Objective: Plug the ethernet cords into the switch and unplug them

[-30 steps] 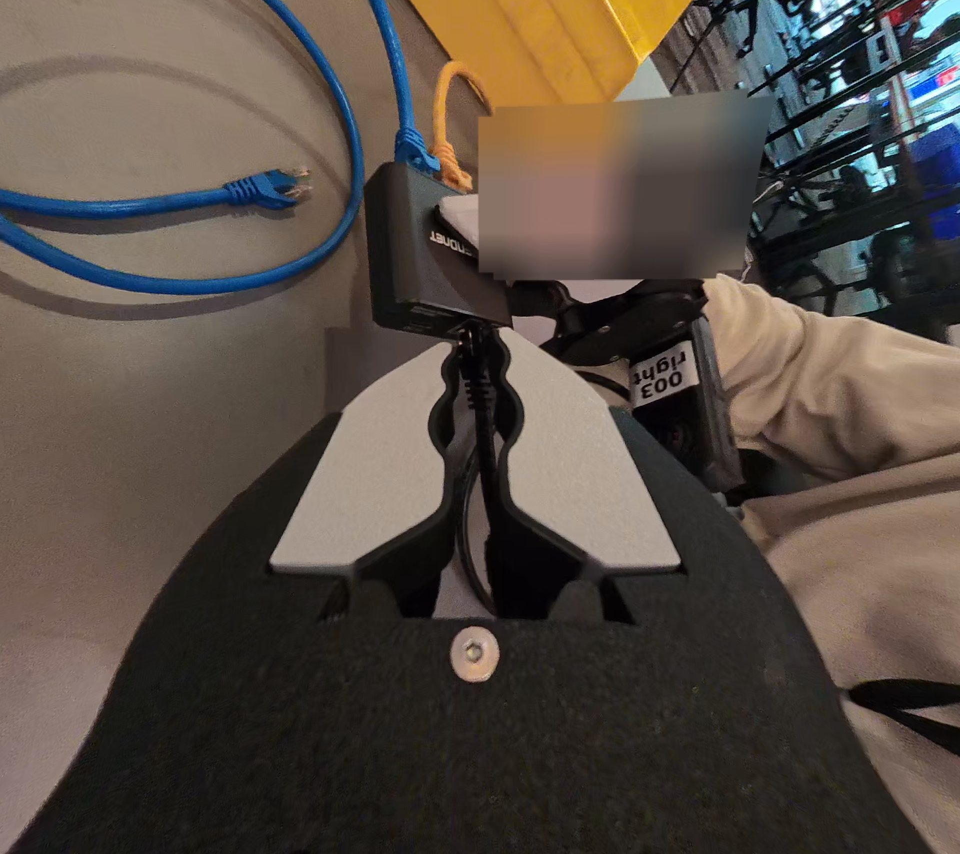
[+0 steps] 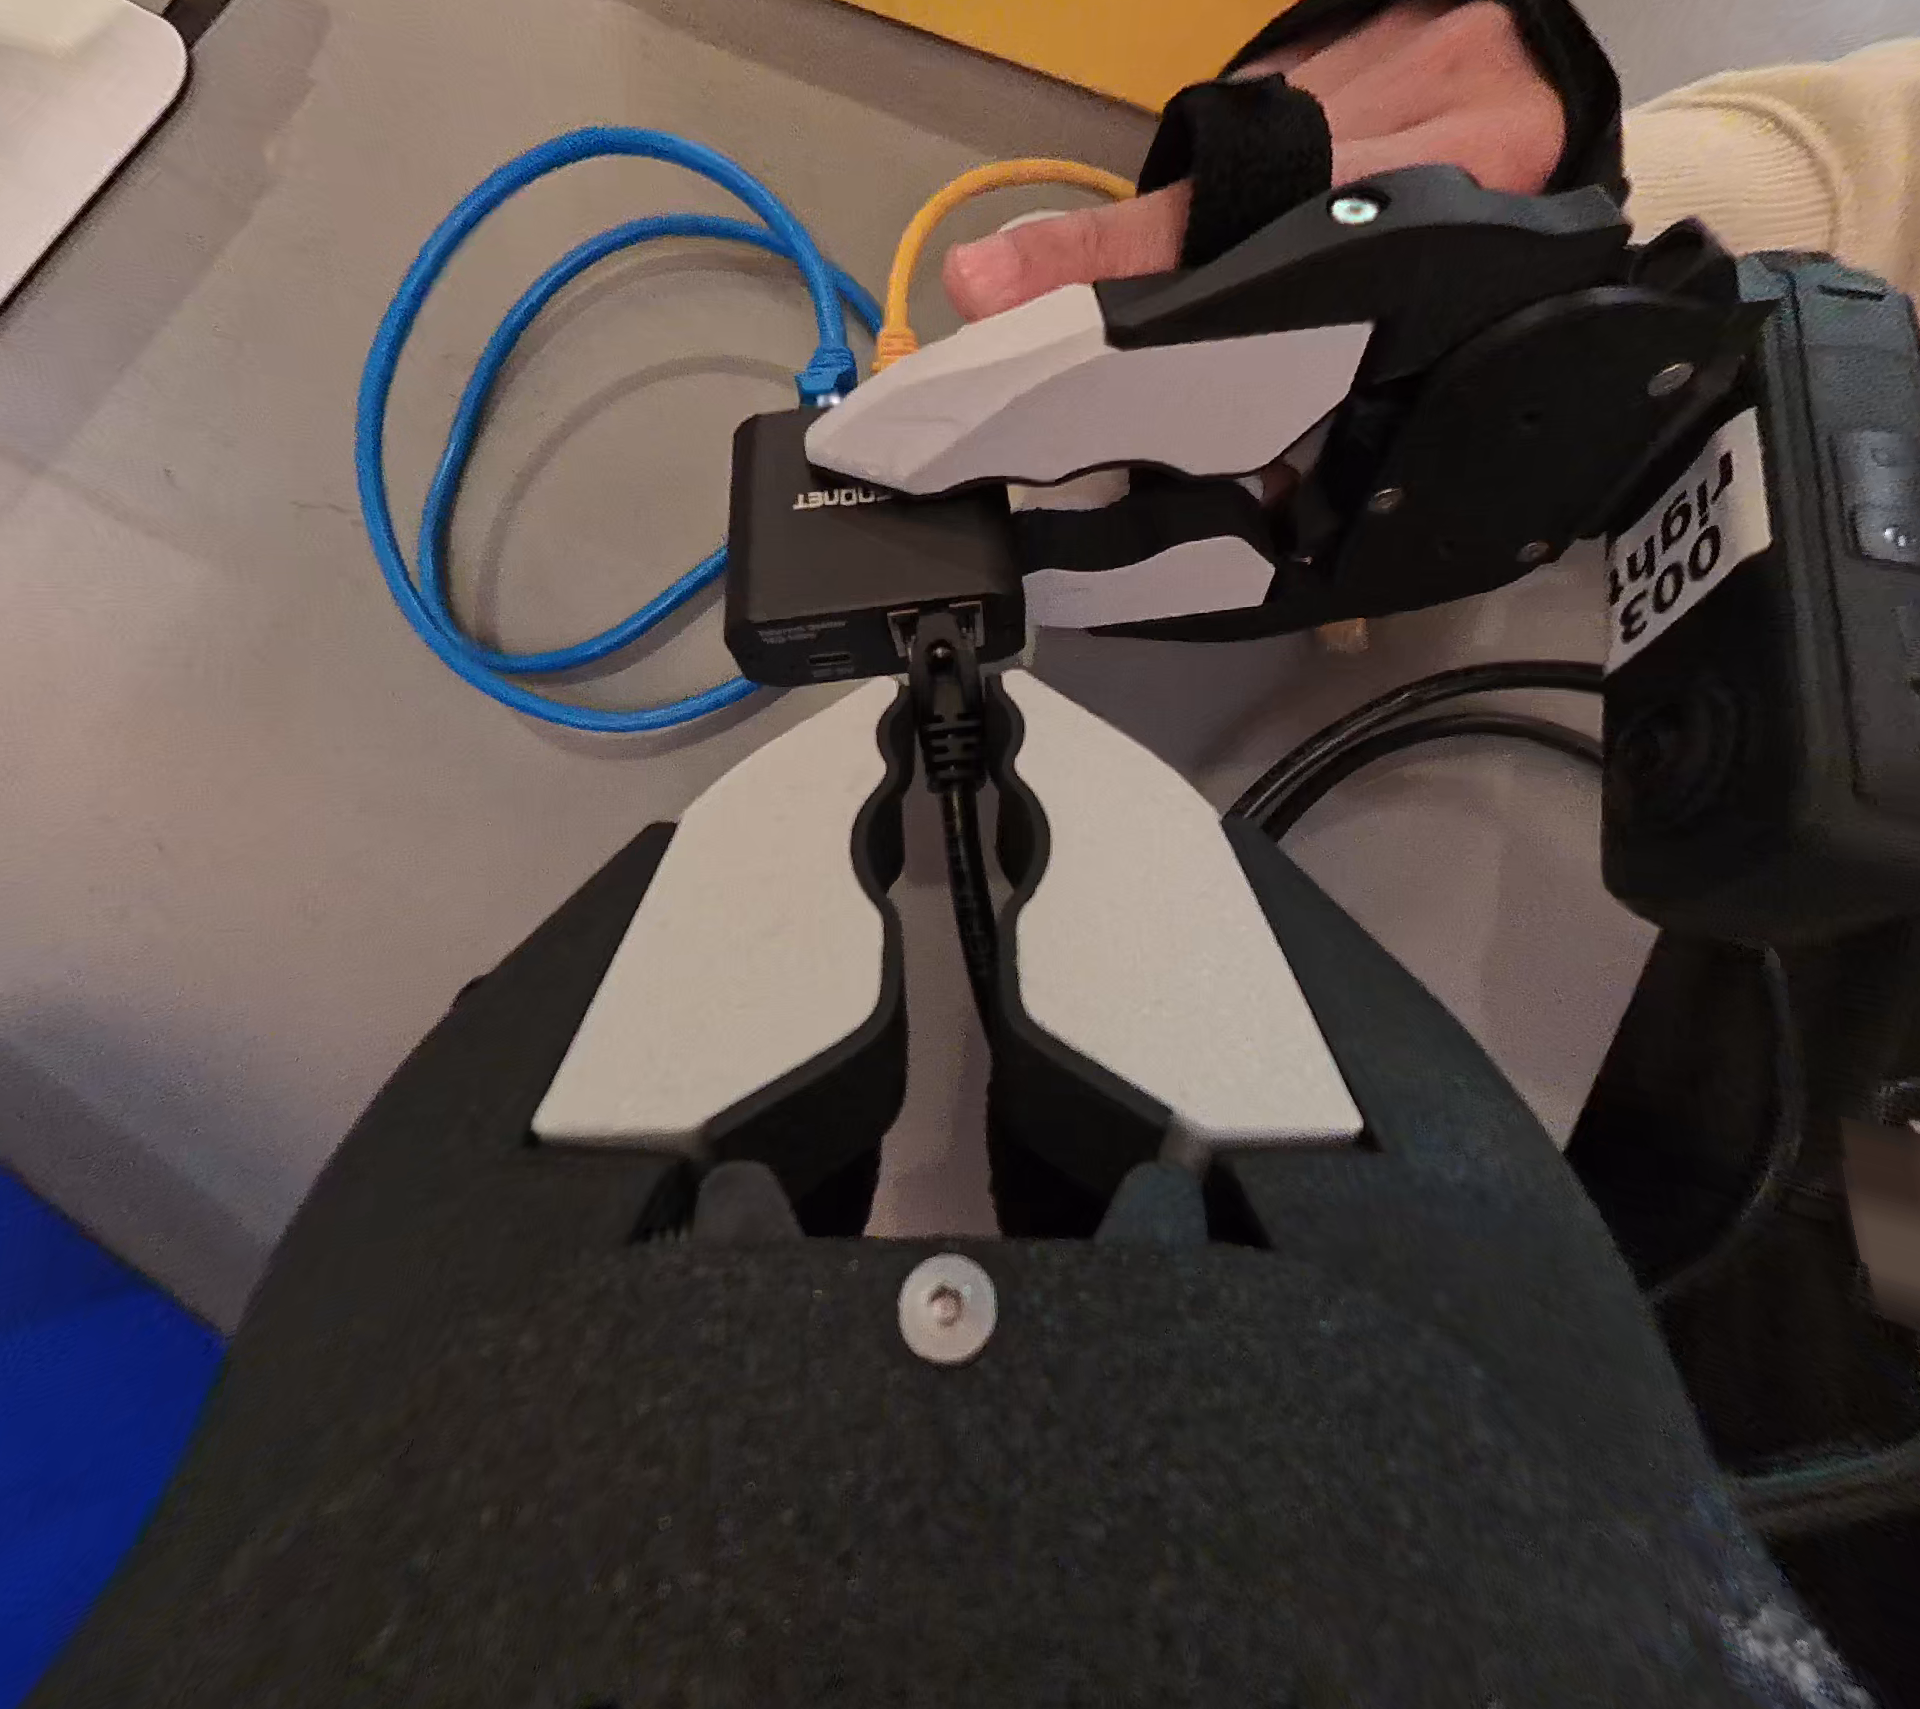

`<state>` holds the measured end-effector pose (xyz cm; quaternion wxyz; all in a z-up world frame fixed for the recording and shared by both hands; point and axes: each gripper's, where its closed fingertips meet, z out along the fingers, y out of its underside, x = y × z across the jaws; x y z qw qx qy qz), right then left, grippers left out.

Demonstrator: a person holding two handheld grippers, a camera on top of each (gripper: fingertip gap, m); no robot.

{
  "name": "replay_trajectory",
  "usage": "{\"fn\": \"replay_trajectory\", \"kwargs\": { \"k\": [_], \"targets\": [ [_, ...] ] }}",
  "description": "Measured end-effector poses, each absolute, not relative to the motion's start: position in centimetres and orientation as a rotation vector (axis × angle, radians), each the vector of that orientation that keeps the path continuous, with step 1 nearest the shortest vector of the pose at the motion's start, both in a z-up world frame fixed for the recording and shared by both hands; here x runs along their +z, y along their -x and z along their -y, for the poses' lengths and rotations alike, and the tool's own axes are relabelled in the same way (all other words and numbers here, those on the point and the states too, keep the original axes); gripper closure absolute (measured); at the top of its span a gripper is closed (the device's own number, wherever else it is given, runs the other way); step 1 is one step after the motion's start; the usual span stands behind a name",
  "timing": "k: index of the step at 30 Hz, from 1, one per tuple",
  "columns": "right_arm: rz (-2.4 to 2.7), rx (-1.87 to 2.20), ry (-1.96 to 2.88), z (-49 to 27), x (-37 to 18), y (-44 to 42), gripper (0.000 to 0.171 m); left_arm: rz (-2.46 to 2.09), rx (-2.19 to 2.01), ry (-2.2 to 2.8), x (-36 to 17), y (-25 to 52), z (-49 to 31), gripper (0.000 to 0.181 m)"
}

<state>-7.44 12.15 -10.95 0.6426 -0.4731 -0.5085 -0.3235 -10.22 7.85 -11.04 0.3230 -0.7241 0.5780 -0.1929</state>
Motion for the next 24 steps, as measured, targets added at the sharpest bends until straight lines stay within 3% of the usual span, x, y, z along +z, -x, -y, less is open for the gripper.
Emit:
{"fn": "replay_trajectory", "kwargs": {
  "k": [9, 12, 16, 21, 24],
  "targets": [
    [1.17, -0.748, 1.104, -12.7, -11.6, 7.9, 0.146, -1.511, -0.521, 1.954, -11.5, 10.8, -8.0, 0.168],
    [1.147, -0.787, 1.05, -12.3, -10.8, 7.3, 0.147, -1.356, -0.902, 2.049, -10.8, 10.3, -7.5, 0.167],
    [1.107, -0.81, 1.033, -12.1, -10.0, 6.6, 0.147, -1.081, -1.385, 2.08, -9.2, 10.5, -7.8, 0.147],
    [1.093, -0.833, 0.873, -10.5, -8.5, 7.5, 0.147, -0.592, -2.022, 2.031, -8.5, 10.9, -7.4, 0.14],
    [1.135, -0.895, 0.859, -10.8, -9.1, 7.6, 0.147, -0.582, -2.117, 2.104, -10.2, 10.5, -5.6, 0.141]
  ]
}}
